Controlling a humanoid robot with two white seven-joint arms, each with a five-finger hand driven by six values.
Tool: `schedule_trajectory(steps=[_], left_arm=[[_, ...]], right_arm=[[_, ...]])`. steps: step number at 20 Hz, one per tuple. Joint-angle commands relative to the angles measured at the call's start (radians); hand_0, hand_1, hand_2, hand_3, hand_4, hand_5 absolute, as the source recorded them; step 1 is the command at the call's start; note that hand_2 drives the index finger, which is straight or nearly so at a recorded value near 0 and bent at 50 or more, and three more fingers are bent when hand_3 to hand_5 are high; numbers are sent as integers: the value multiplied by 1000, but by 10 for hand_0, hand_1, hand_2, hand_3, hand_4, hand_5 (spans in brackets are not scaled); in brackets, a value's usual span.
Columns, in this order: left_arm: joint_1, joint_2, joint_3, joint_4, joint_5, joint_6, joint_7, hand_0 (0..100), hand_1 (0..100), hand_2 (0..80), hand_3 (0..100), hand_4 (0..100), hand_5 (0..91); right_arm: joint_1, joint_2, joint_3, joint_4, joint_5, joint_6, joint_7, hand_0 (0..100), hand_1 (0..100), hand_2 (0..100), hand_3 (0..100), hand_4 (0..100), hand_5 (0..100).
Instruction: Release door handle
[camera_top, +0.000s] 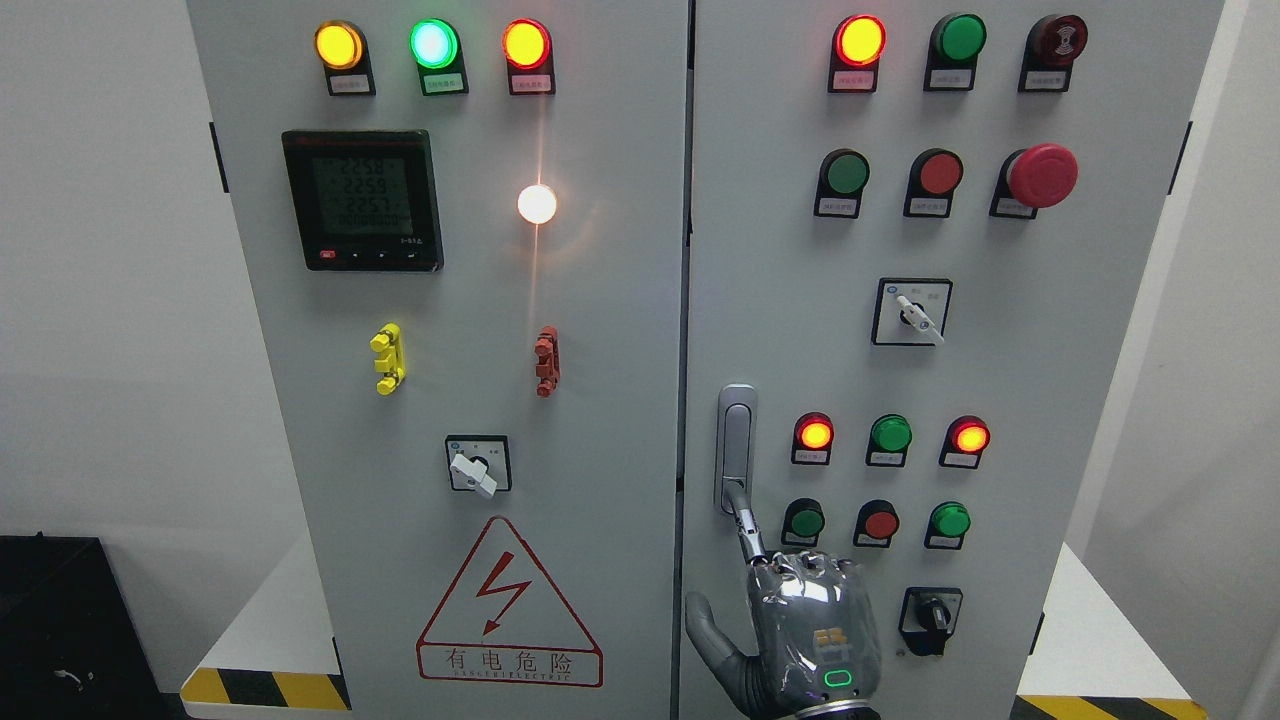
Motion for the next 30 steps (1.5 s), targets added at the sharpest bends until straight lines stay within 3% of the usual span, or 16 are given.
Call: schedule_trajectory(steps=[1,30], left_arm=[[17,0,0,0,-1,-1,0,120,556,0,0,0,0],[17,0,0,1,1,-1,0,120,556,0,0,0,0]], right_arm=[[2,1,0,6,-1,1,1,439,277,98,998,975,1000],[7,1,-1,16,-1,2,2,438,282,113,1000,977,1000]])
